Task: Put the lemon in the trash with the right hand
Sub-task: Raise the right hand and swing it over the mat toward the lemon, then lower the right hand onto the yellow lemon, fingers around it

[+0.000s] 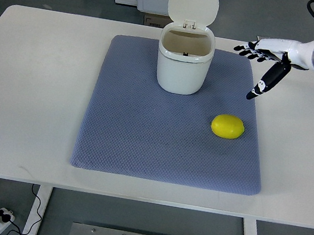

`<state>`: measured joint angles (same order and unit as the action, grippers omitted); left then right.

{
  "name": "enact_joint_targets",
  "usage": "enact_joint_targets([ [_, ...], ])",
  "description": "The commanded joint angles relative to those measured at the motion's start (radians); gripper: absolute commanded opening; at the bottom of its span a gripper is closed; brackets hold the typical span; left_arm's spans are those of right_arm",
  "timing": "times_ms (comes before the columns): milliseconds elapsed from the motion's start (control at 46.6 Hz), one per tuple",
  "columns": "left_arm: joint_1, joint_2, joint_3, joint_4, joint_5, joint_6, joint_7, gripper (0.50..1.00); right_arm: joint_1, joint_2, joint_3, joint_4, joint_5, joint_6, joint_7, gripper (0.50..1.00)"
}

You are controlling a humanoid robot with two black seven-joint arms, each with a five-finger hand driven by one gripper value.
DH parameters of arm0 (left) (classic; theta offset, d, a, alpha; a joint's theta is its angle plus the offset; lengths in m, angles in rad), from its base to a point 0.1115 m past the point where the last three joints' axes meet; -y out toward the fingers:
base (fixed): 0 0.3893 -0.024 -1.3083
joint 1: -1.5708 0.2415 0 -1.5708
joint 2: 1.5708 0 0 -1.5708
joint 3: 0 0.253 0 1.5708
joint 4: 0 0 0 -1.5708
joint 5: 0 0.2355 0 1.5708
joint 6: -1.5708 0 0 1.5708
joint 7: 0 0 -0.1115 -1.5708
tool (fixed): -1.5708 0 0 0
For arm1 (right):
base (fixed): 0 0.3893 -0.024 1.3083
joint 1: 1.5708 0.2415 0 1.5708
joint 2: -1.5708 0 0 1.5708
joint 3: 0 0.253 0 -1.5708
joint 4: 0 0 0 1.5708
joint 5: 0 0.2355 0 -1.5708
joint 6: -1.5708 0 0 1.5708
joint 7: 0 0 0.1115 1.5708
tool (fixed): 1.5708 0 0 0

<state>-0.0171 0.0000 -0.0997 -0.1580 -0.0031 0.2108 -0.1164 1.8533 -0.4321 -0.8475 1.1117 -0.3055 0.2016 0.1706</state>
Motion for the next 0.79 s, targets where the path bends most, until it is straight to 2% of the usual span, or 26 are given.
enact_joint_targets([
  [0, 0.0, 0.0, 0.0, 0.0, 0.0, -0.001, 0.0, 1.0, 0.007, 0.012, -0.021, 0.003, 0.0, -0.001, 0.001, 1.0],
  [279, 0.0, 0.0, 0.0, 0.0, 0.0, -0.001, 0.0, 1.0, 0.024, 0.05, -0.085, 0.025, -0.003, -0.004, 0.004, 1.0],
  [473, 0.0, 0.0, 0.0, 0.0, 0.0, -0.001, 0.0, 1.0, 0.024, 0.067, -0.107, 0.072, -0.007, -0.036, 0.004, 1.0],
  [773, 0.0, 0.0, 0.0, 0.0, 0.0, 0.001, 0.0, 1.0, -0.005, 0.119, -0.13, 0.08, -0.007, -0.097, 0.004, 1.0],
])
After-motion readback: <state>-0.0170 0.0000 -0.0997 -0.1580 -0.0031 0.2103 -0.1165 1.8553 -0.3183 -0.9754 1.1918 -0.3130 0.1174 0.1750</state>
